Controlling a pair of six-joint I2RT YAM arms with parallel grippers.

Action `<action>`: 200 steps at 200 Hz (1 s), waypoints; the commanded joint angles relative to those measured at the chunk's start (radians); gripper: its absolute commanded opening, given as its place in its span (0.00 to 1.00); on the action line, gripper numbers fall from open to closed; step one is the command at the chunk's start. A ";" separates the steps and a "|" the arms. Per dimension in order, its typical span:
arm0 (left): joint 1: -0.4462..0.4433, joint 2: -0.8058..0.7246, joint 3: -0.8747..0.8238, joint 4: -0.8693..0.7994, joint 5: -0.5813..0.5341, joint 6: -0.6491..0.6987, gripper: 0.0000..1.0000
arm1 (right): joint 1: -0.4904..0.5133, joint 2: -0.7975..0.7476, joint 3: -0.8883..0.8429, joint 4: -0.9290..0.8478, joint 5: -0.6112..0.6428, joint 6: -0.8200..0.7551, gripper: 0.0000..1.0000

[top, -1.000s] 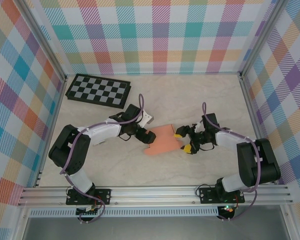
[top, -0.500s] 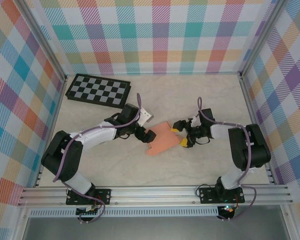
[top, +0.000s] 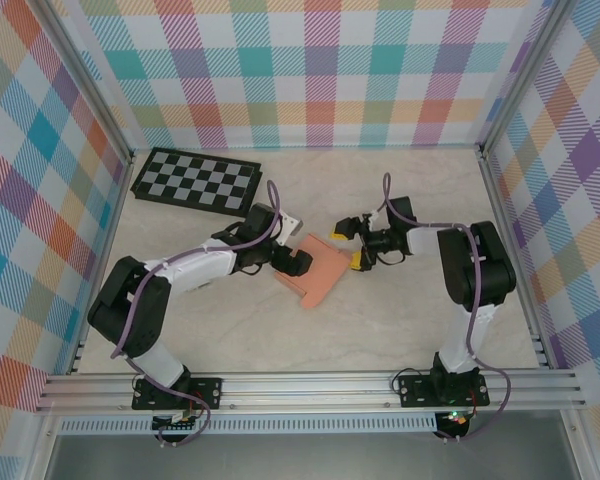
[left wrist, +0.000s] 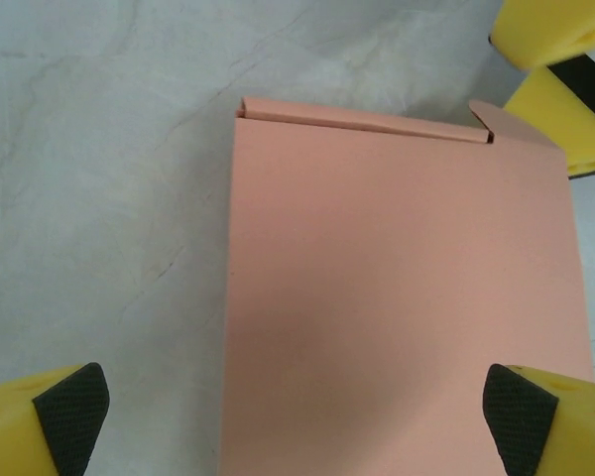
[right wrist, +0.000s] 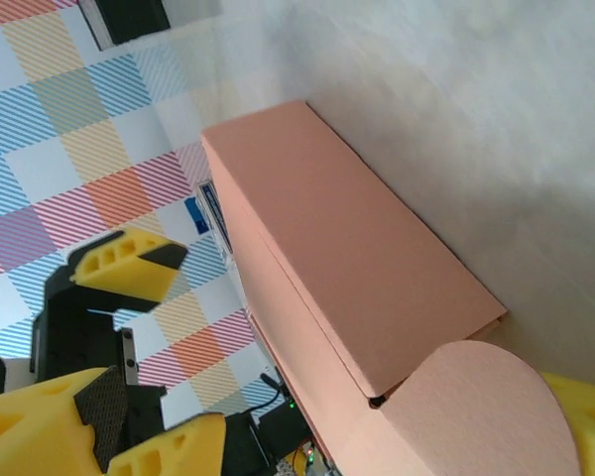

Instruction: Fold the paper box

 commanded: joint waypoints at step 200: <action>0.132 0.000 -0.004 -0.005 0.028 -0.283 0.99 | 0.200 -0.134 0.032 -0.018 0.103 0.094 0.88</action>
